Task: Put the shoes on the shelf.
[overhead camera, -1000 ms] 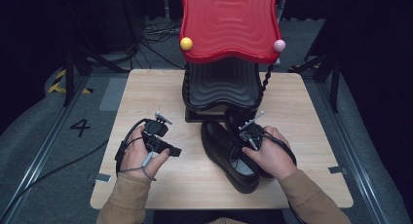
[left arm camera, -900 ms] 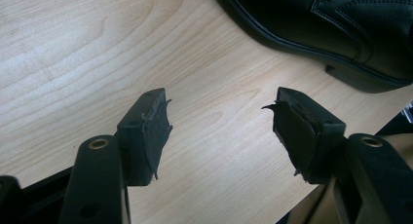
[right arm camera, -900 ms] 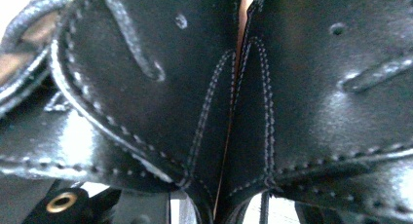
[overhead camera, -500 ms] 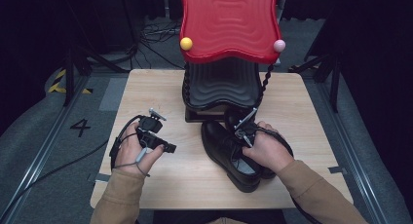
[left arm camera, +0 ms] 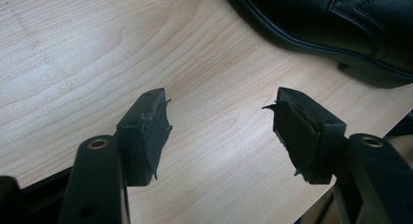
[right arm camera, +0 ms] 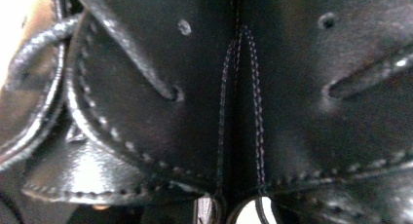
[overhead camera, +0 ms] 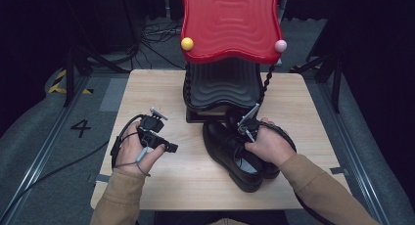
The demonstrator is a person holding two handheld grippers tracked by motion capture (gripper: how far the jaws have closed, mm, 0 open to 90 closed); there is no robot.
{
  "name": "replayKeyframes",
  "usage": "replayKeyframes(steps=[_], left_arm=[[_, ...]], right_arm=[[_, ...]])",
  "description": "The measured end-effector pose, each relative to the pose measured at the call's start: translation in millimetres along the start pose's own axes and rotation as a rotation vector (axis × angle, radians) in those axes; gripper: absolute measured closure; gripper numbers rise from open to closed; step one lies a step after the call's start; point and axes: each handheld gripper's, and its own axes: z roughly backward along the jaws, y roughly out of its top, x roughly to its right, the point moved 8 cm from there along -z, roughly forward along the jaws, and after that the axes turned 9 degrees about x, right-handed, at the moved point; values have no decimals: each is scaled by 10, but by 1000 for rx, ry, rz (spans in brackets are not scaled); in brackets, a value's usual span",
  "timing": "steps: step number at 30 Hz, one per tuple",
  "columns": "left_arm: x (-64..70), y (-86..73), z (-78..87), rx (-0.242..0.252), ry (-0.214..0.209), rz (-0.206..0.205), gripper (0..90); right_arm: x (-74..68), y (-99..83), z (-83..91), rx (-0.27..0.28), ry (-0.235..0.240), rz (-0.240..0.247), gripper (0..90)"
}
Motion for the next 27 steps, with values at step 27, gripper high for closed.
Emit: replayKeyframes(steps=[27], left_arm=[[-67,12,33,15,5,26,382]], right_arm=[[-43,-323,736,22,89,-58,816]])
